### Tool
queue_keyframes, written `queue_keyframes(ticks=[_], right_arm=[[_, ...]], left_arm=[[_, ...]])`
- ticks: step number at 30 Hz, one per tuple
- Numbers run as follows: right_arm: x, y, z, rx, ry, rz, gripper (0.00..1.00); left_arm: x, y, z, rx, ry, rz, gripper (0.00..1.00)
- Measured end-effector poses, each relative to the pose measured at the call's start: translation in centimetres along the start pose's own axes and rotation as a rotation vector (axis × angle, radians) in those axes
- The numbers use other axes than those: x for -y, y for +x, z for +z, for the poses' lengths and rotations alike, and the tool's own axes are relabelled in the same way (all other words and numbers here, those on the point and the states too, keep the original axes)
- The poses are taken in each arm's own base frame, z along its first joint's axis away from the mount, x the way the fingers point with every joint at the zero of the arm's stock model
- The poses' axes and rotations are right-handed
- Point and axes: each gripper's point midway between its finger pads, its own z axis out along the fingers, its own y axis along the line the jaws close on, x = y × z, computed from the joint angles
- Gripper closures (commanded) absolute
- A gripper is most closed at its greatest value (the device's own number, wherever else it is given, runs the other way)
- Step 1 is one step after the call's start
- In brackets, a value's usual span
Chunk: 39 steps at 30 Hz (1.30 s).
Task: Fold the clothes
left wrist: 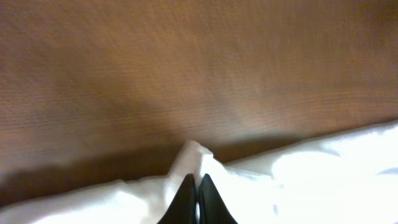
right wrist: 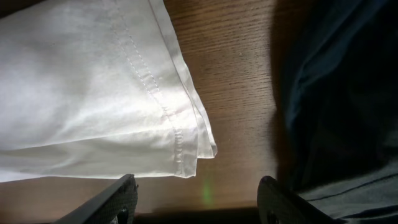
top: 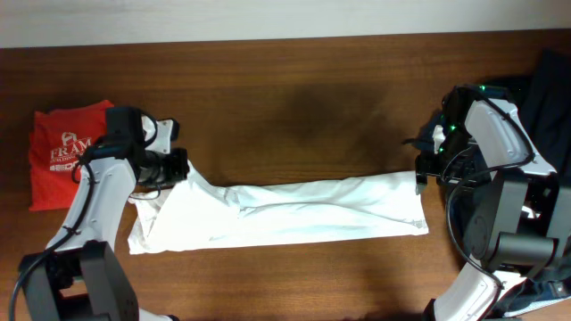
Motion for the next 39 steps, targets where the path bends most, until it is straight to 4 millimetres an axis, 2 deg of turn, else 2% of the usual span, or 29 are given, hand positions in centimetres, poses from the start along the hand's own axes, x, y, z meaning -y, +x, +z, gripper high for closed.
queue_keyframes(ticks=[1, 2, 5, 6, 8, 10, 14, 19, 22, 24, 27, 29, 30, 31, 32, 33, 34, 37, 39], right_arm=[[0.0, 0.0, 0.0, 0.0, 0.0, -0.001, 0.35], [0.0, 0.0, 0.0, 0.0, 0.0, 0.0, 0.34], [0.0, 0.0, 0.0, -0.001, 0.0, 0.0, 0.34], [0.0, 0.0, 0.0, -0.001, 0.0, 0.0, 0.34], [0.0, 0.0, 0.0, -0.001, 0.0, 0.0, 0.34], [0.0, 0.0, 0.0, -0.002, 0.0, 0.0, 0.34], [0.0, 0.0, 0.0, -0.001, 0.0, 0.0, 0.34], [0.0, 0.0, 0.0, 0.0, 0.0, 0.0, 0.34], [0.0, 0.0, 0.0, 0.0, 0.0, 0.0, 0.34], [0.0, -0.2, 0.0, 0.006, -0.001, -0.001, 0.34], [0.0, -0.3, 0.0, 0.011, -0.001, -0.003, 0.29], [0.0, -0.4, 0.0, 0.014, -0.001, -0.004, 0.28], [-0.1, -0.3, 0.0, 0.012, -0.004, -0.009, 0.25], [-0.2, -0.1, 0.0, 0.006, -0.013, -0.023, 0.21], [-0.4, -0.1, 0.0, 0.005, -0.02, -0.035, 0.11], [-0.4, -0.1, -0.2, 0.012, -0.026, -0.04, 0.04], [-0.5, -0.3, -0.5, 0.04, -0.034, -0.045, 0.03], [-0.9, -0.4, -2.3, 0.118, -0.138, -0.104, 0.0], [-0.9, -0.2, -1.8, 0.118, -0.196, -0.135, 0.01]], left_arm=[[0.6, 1.0, 0.1, -0.042, 0.016, 0.0, 0.99], [2.1, 2.9, 0.3, -0.125, 0.042, 0.012, 0.99], [5.6, 6.6, 0.5, -0.278, 0.079, 0.075, 0.97], [6.4, 6.9, 0.7, -0.289, 0.082, 0.102, 0.9], [7.1, 8.3, 1.4, -0.327, 0.063, 0.149, 0.64], [7.1, 10.1, 2.0, -0.376, 0.043, 0.177, 0.54], [6.4, 10.1, 2.4, -0.366, 0.009, 0.187, 0.53], [6.4, 7.3, 3.9, -0.228, 0.006, 0.201, 0.5], [5.9, 8.1, 5.3, -0.211, 0.005, 0.186, 0.5], [5.4, 9.5, 6.2, -0.238, 0.006, 0.166, 0.42], [5.7, 9.5, 6.2, -0.238, 0.023, 0.153, 0.42], [5.8, 9.7, 6.0, -0.254, 0.026, 0.148, 0.38], [5.8, 9.9, 5.6, -0.275, 0.023, 0.14, 0.35], [6.1, 9.3, 5.0, -0.278, 0.022, 0.136, 0.32], [6.3, 8.2, 4.5, -0.256, 0.022, 0.139, 0.3], [6.7, 6.4, 3.3, -0.23, 0.014, 0.137, 0.27], [7.0, 4.4, 2.0, -0.176, 0.007, 0.148, 0.16], [8.1, -0.9, -3.7, 0.008, -0.053, 0.19, 0.13], [8.5, -1.6, -6.3, 0.072, -0.078, 0.205, 0.13]])
